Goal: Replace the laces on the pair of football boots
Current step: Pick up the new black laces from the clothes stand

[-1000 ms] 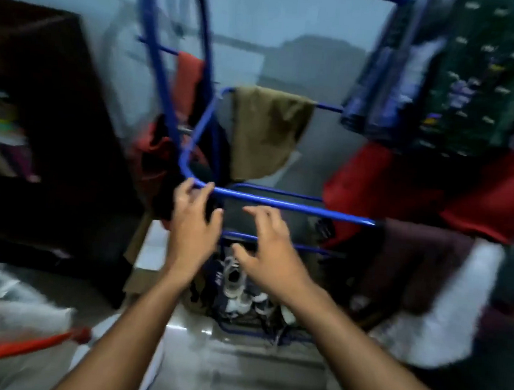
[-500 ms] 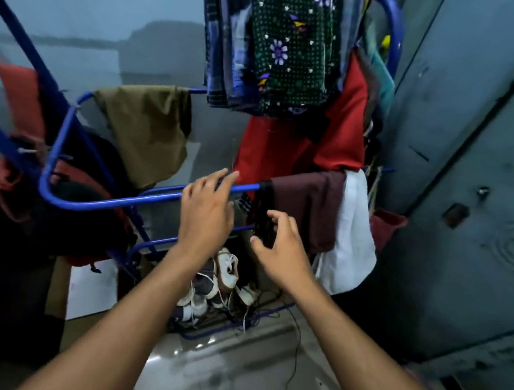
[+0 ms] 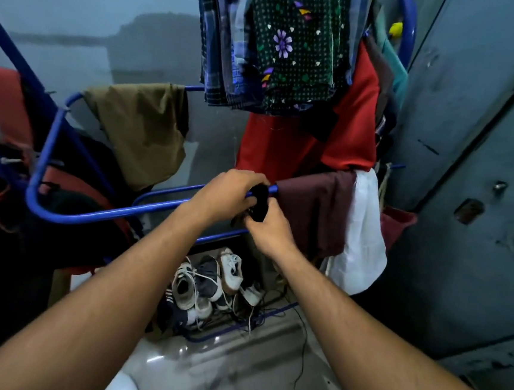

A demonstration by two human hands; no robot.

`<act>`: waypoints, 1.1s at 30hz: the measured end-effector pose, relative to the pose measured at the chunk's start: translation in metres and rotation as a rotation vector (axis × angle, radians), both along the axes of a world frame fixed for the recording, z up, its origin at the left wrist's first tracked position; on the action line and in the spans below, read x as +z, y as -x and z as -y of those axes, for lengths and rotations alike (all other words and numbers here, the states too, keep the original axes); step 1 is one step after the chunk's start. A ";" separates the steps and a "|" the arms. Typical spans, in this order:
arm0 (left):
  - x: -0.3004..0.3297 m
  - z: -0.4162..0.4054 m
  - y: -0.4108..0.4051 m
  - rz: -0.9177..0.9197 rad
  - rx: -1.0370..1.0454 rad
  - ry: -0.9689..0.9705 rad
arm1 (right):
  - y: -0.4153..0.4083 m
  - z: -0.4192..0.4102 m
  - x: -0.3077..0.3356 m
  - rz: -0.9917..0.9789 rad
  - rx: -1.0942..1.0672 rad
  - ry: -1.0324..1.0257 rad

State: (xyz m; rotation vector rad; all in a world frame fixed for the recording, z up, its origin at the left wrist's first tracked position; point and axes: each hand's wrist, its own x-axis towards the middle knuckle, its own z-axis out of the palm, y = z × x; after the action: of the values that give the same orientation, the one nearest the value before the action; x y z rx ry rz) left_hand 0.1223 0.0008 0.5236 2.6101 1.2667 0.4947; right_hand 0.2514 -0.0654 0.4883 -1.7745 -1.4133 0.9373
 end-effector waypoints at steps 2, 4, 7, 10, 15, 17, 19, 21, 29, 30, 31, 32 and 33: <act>0.002 0.001 0.009 -0.012 -0.003 -0.007 | 0.005 -0.003 -0.002 -0.042 -0.008 -0.013; 0.006 0.001 0.018 -0.026 0.001 -0.021 | 0.008 -0.007 -0.004 -0.070 -0.034 -0.006; 0.010 0.004 0.032 0.006 0.035 -0.080 | 0.013 -0.013 -0.007 -0.133 -0.052 -0.006; 0.018 0.009 0.041 0.050 0.059 -0.126 | 0.013 -0.011 -0.003 -0.162 -0.006 -0.027; 0.059 0.015 0.035 0.044 -0.039 0.061 | -0.014 0.010 0.025 -0.423 0.073 -0.032; 0.080 0.022 0.022 0.068 -0.080 0.181 | -0.038 0.025 0.045 -0.502 0.066 -0.040; 0.090 0.033 -0.006 0.120 -0.149 0.358 | -0.072 0.046 0.059 -0.595 0.022 -0.048; 0.086 0.048 -0.033 0.268 -0.206 0.514 | -0.097 0.068 0.064 -0.680 -0.020 -0.029; 0.012 0.159 -0.201 0.551 -0.291 1.063 | -0.213 0.219 0.017 -1.092 -0.260 0.089; 0.005 0.184 -0.226 0.535 -0.304 1.116 | -0.229 0.250 0.009 -1.133 -0.297 0.070; -0.001 0.204 -0.246 0.516 -0.308 1.170 | -0.241 0.275 0.000 -1.163 -0.316 0.047; -0.008 0.223 -0.262 0.495 -0.310 1.231 | -0.251 0.298 -0.008 -1.198 -0.331 0.027; -0.015 0.244 -0.279 0.461 -0.317 1.281 | -0.260 0.322 -0.016 -1.237 -0.342 0.003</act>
State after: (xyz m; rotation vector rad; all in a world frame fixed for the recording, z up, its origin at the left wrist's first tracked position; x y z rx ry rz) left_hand 0.4016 -0.2427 0.5088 1.4282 0.6137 0.1070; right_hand 0.5117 -0.3874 0.4722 -0.9692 -0.2982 1.4328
